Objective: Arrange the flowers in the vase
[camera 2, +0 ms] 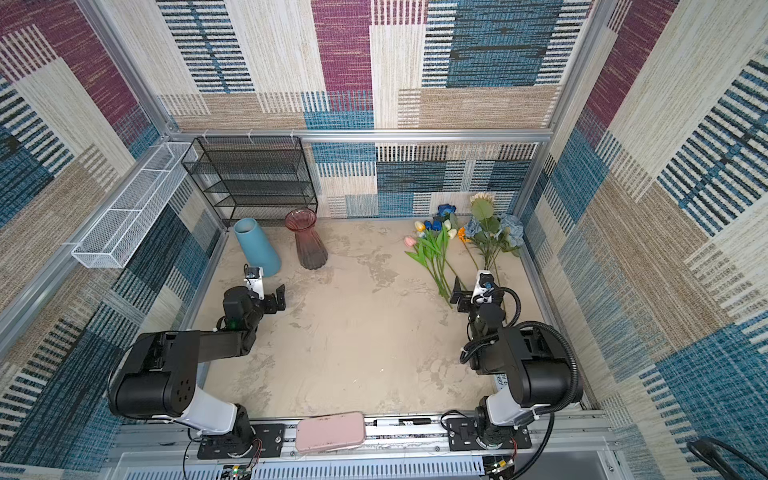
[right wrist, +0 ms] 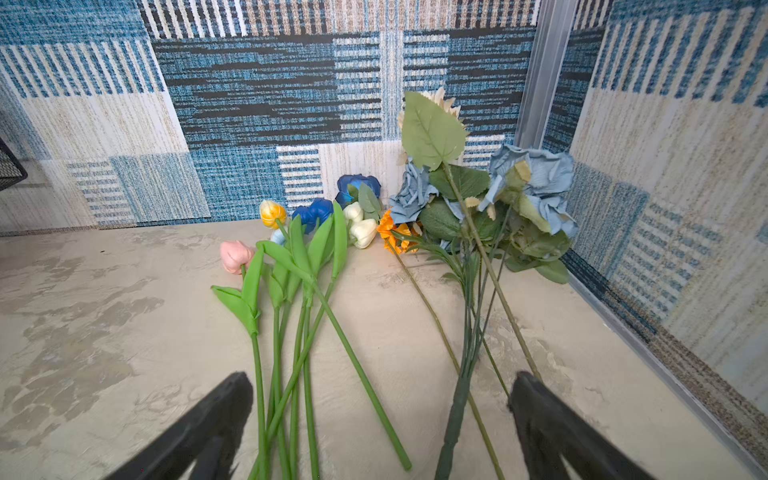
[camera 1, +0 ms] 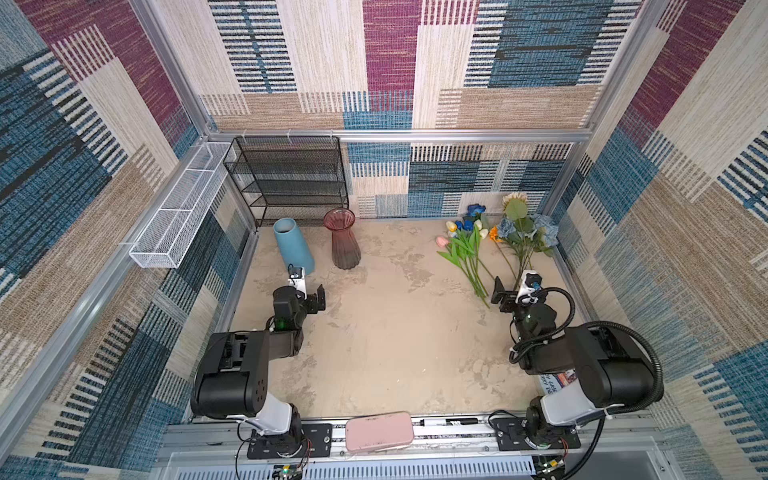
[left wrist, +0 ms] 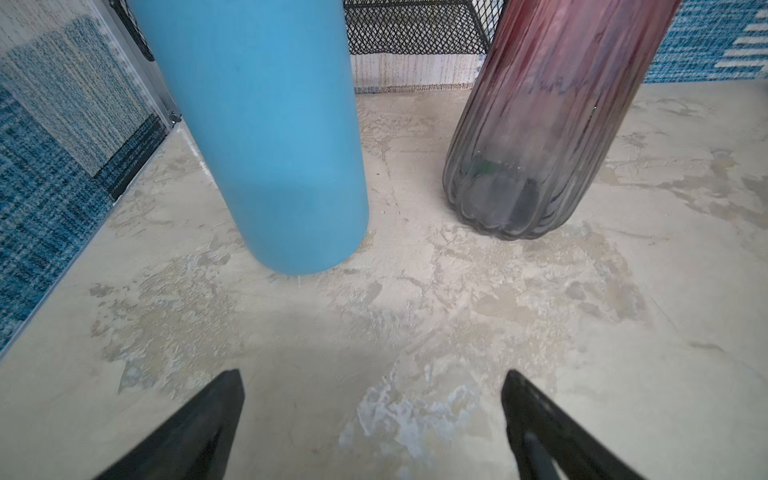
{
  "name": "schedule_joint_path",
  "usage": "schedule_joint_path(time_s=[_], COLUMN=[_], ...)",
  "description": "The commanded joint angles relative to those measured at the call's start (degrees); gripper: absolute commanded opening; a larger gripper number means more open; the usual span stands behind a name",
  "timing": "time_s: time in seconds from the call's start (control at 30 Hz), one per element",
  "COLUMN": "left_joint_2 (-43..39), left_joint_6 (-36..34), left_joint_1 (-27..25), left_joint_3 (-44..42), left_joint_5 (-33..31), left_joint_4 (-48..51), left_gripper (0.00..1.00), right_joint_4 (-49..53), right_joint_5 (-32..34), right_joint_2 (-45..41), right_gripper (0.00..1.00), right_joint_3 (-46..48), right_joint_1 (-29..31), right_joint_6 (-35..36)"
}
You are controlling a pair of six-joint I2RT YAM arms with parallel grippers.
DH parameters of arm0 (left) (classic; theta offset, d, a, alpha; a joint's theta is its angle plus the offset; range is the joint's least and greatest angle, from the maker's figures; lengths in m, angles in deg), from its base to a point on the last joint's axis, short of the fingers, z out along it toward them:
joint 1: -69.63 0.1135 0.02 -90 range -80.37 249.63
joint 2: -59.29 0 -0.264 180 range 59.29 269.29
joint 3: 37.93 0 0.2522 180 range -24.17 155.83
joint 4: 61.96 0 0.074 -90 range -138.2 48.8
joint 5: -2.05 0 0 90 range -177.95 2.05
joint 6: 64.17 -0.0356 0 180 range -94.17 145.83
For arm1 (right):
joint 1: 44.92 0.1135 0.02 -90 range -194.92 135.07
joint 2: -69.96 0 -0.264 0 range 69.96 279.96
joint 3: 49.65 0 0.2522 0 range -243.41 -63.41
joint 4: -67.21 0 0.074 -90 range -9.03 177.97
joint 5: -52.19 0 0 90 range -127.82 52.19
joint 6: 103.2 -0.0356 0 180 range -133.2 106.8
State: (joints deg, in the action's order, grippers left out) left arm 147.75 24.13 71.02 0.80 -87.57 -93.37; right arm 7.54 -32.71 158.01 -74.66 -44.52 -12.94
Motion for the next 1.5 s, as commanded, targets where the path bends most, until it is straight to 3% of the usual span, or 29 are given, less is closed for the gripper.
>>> schedule_joint_path(time_s=[0.0,0.93,1.1,1.3,1.4,1.47], left_joint_2=[-0.03,-0.32,-7.81,-22.18,-19.61,-21.24], left_joint_6=[0.46,0.83,0.84,-0.81,-1.40,1.85], left_joint_1=[0.08,0.33,-0.28,-3.36,-3.32,-3.32], left_joint_3=[0.34,-0.19,-5.48,-7.73,-9.09,-9.64], left_joint_5=[0.64,0.14,-1.47,-2.17,-2.56,-0.54], left_joint_4=[-0.36,-1.02,-4.91,2.38,-5.26,-9.43], left_gripper=[0.99,0.99,0.99,0.99,0.98,0.99], right_joint_4=[-1.54,-1.49,-0.49,3.86,-4.08,0.95], right_joint_5=[0.40,0.17,0.82,1.69,-1.73,-1.79], right_joint_2=[-0.04,-0.07,-3.02,-12.81,-11.15,-12.78], right_gripper=[1.00,1.00,1.00,1.00,1.00,1.00], right_joint_3=[-0.09,-0.10,0.66,3.49,6.36,4.17], right_joint_1=[0.04,0.04,0.04,0.04,0.04,0.10], right_joint_6=[-0.17,-0.21,-0.26,-1.38,0.78,1.06])
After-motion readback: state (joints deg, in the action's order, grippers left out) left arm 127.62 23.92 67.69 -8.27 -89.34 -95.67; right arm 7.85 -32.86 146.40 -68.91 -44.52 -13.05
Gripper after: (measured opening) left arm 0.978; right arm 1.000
